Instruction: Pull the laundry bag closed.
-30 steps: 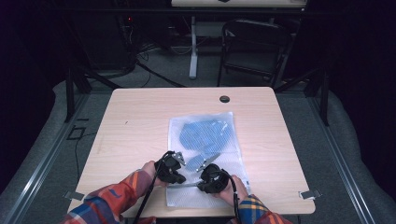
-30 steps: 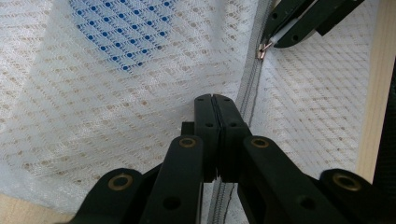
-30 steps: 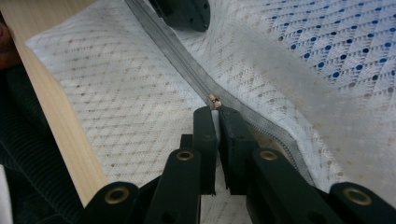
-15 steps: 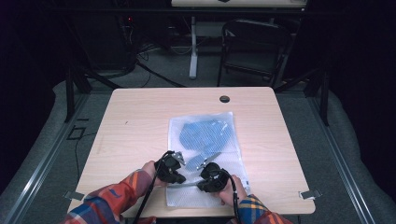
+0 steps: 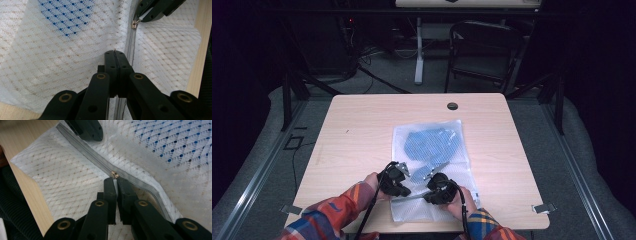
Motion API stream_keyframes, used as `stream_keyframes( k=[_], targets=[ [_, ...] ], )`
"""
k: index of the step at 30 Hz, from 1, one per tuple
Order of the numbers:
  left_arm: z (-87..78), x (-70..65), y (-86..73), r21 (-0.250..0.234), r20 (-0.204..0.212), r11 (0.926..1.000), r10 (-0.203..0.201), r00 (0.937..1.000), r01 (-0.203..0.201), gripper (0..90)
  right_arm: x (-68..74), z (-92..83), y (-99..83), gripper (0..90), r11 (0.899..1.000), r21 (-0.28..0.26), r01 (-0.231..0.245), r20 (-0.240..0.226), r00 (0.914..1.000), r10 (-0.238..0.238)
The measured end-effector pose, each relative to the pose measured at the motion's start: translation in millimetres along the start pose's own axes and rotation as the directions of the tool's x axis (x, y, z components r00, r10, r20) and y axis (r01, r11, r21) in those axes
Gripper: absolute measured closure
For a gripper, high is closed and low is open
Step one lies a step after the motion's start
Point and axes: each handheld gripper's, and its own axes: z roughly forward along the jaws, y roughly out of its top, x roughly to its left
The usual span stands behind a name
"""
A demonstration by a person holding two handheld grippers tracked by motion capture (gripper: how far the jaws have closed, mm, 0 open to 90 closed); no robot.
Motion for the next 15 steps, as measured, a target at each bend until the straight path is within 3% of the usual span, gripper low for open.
stream_keyframes(
  k=[15],
  targets=[
    [0.1, 0.2, -0.3, -0.005, 0.004, 1.0000, -0.006, 1.0000, 0.006, 90.0, -5.5, -7.3, -4.4, 86.9, 1.000, 0.028, 0.001, 0.010, 1.0000, -0.001]
  ],
)
